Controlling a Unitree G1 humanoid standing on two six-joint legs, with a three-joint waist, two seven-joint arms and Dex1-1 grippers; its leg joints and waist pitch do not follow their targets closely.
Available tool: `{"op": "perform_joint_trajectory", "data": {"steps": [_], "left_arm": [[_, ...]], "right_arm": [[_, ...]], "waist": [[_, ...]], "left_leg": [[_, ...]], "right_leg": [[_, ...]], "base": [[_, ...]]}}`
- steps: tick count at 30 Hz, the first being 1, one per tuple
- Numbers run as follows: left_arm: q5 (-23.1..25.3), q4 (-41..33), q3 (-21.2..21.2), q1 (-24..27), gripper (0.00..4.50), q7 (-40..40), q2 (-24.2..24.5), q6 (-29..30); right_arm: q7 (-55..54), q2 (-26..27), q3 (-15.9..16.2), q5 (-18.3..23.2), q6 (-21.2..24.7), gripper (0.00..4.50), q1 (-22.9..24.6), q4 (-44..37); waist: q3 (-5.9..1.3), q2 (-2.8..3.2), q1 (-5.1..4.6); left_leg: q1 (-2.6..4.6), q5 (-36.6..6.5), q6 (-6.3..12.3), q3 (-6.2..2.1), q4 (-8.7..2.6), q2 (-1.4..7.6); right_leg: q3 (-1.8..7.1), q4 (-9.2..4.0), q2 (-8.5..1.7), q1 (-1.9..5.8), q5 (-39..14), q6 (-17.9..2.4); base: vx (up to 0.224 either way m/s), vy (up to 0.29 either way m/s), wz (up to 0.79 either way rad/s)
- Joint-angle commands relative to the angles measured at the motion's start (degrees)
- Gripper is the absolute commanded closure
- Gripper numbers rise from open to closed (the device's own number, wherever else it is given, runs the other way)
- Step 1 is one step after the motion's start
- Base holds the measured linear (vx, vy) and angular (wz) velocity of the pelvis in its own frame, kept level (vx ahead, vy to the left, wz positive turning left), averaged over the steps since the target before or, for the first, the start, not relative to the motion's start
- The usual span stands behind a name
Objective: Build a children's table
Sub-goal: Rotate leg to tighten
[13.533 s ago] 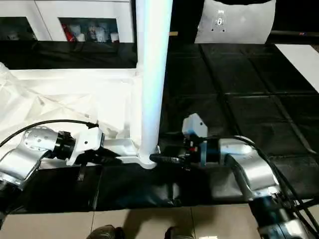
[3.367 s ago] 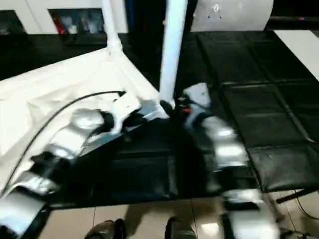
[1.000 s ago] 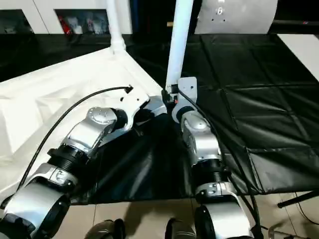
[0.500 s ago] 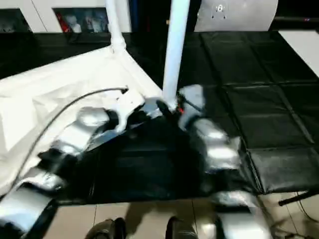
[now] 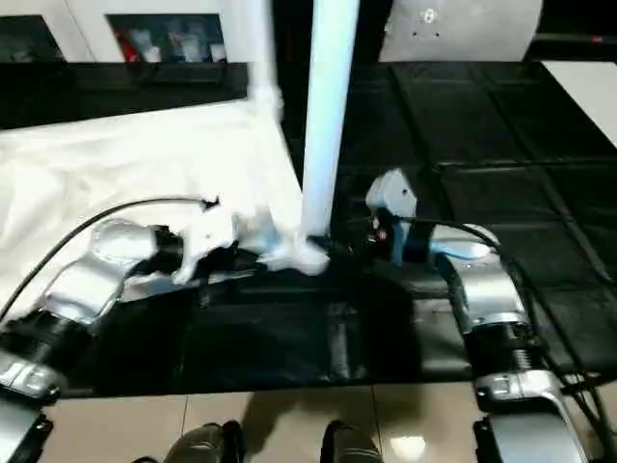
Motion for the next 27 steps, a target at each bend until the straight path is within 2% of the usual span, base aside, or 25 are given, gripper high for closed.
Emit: {"op": "perform_joint_trajectory", "data": {"steps": [1, 3, 4, 5, 6, 7, 9, 10, 11, 13, 15, 16, 21, 24, 27], "left_arm": [[-0.70, -1.60, -1.06, 0.09, 4.50, -0.96, -0.25, -1.17], [-0.75, -1.66, -1.06, 0.14, 4.50, -1.10, -0.19, -1.21], [-1.54, -2.52, -1.12, 0.73, 4.50, -3.08, 0.69, -1.74], [-2.31, -3.71, -1.90, 1.45, 4.50, -6.60, 2.63, -2.47], [-2.31, -3.71, -1.90, 1.45, 4.50, -6.60, 2.63, -2.47], [-3.10, -5.08, -2.85, 2.24, 4.50, -10.77, 4.80, -3.39], [-3.25, -5.31, -3.11, 2.41, 4.50, -11.84, 5.36, -3.75], [-3.37, -5.30, -3.21, 2.41, 4.50, -12.43, 5.56, -4.10], [-3.44, -5.30, -3.25, 2.39, 4.50, -12.67, 5.61, -4.23], [-3.54, -5.35, -3.19, 2.38, 4.50, -12.92, 5.62, -4.40], [-3.75, -5.50, -3.01, 2.38, 4.50, -13.23, 5.54, -4.38], [-3.76, -5.50, -3.00, 2.38, 4.50, -13.23, 5.54, -4.38], [-4.19, -5.70, -3.25, 2.35, 4.50, -13.11, 5.55, -4.34], [-4.26, -5.65, -3.17, 2.39, 4.50, -13.54, 5.43, -4.41], [-4.20, -5.55, -3.23, 2.43, 4.50, -13.57, 5.48, -4.43]], "right_arm": [[0.48, -0.41, 0.31, 0.65, 0.09, 0.55, -0.14, -0.83], [0.66, -0.45, 0.35, 0.71, 0.14, 0.55, -0.14, -0.85], [3.20, -0.97, 0.89, 1.52, 0.83, 0.71, -0.14, -1.18], [8.09, -1.95, 3.08, 1.99, 1.49, 0.81, 0.13, -1.81], [8.09, -1.95, 3.08, 1.99, 1.49, 0.81, 0.13, -1.81], [13.62, -2.92, 5.89, 2.14, 1.93, 0.92, 0.37, -2.22], [15.33, -3.13, 6.60, 2.34, 2.56, 1.07, 0.29, -2.03], [16.22, -3.15, 6.73, 2.47, 2.94, 1.31, 0.08, -1.60], [16.63, -3.15, 6.79, 2.54, 3.17, 1.35, -0.01, -1.41], [17.13, -3.23, 6.92, 2.58, 3.29, 1.41, -0.11, -1.21], [17.79, -3.26, 7.05, 2.84, 3.57, 1.74, -0.27, -1.02], [17.81, -3.26, 7.06, 2.86, 3.59, 1.77, -0.28, -1.01], [18.43, -3.13, 7.58, 3.38, 3.81, 2.18, -0.50, -0.87], [19.26, -2.72, 7.53, 3.49, 4.33, 2.48, -0.53, -1.01], [19.58, -2.61, 7.58, 3.57, 4.64, 2.55, -0.34, -1.32]], "waist": [[-4.54, -0.39, -0.01], [-4.60, -0.46, 0.03], [-4.64, -0.67, 0.03], [-4.72, -0.97, 0.11], [-4.72, -0.97, 0.11], [-4.72, -0.60, 0.31], [-4.59, -0.64, 0.31], [-4.61, -0.42, 0.45], [-4.42, -0.38, 0.75], [-4.40, -0.36, 0.96], [-4.40, -0.44, 0.90], [-4.41, -0.46, 0.86], [-4.64, -0.70, 0.79], [-4.58, -0.66, 0.80], [-4.62, -0.61, 0.80]], "left_leg": [[1.48, -1.85, 9.61, -1.01, -3.42, 4.35], [1.42, -1.58, 9.42, -1.00, -3.39, 4.25], [1.36, -1.52, 9.55, -0.99, -3.37, 4.19], [1.31, -0.82, 10.06, -0.92, -3.27, 4.21], [1.31, -0.82, 10.06, -0.92, -3.27, 4.21], [1.24, -0.27, 10.90, -1.00, -3.20, 4.29], [1.21, -0.15, 11.29, -0.91, -3.15, 4.31], [1.42, -0.57, 11.14, -0.92, -3.15, 4.38], [1.63, -1.97, 10.21, -0.84, -3.30, 4.56], [1.74, -3.01, 8.83, -0.92, -3.49, 4.71], [1.75, -3.78, 7.93, -0.97, -3.60, 4.67], [1.74, -3.94, 7.79, -0.94, -3.60, 4.61], [1.43, -1.57, 8.79, -0.85, -3.25, 4.30], [1.41, -1.51, 9.07, -0.87, -3.23, 4.33], [1.48, -1.69, 8.94, -0.90, -3.24, 4.37]], "right_leg": [[2.70, -2.54, -5.27, 3.32, -1.41, -16.67], [2.73, -2.50, -5.29, 3.42, -1.23, -16.52], [2.69, -2.48, -5.25, 3.54, -1.14, -16.53], [2.61, -2.35, -5.18, 3.57, -0.47, -16.45], [2.61, -2.35, -5.18, 3.57, -0.47, -16.45], [2.48, -2.13, -5.21, 3.52, 0.09, -16.39], [2.52, -2.17, -5.16, 3.37, 0.06, -16.25], [2.52, -2.22, -5.14, 3.21, -0.58, -16.33], [2.57, -2.53, -5.15, 2.96, -3.29, -16.25], [2.60, -2.61, -5.21, 2.96, -5.12, -16.13], [2.60, -2.58, -5.13, 2.99, -5.51, -16.07], [2.63, -2.61, -5.15, 3.01, -5.51, -16.07], [2.74, -2.22, -5.27, 3.27, -2.27, -16.07], [2.64, -2.32, -5.21, 3.21, -2.85, -15.99], [2.61, -2.32, -5.19, 3.19, -3.20, -16.00]], "base": [[0.000, 0.000, 0.00], [0.000, 0.000, 0.00], [0.000, 0.000, 0.00], [0.000, 0.000, 0.00], [0.000, 0.000, 0.00], [0.000, 0.000, 0.00], [0.000, 0.000, 0.00], [0.000, 0.000, 0.00], [0.000, 0.000, 0.00], [0.000, 0.000, 0.00], [0.000, 0.000, 0.00], [0.000, 0.000, 0.00], [0.000, 0.000, 0.00], [0.000, 0.000, 0.00], [0.000, 0.000, 0.00]]}}
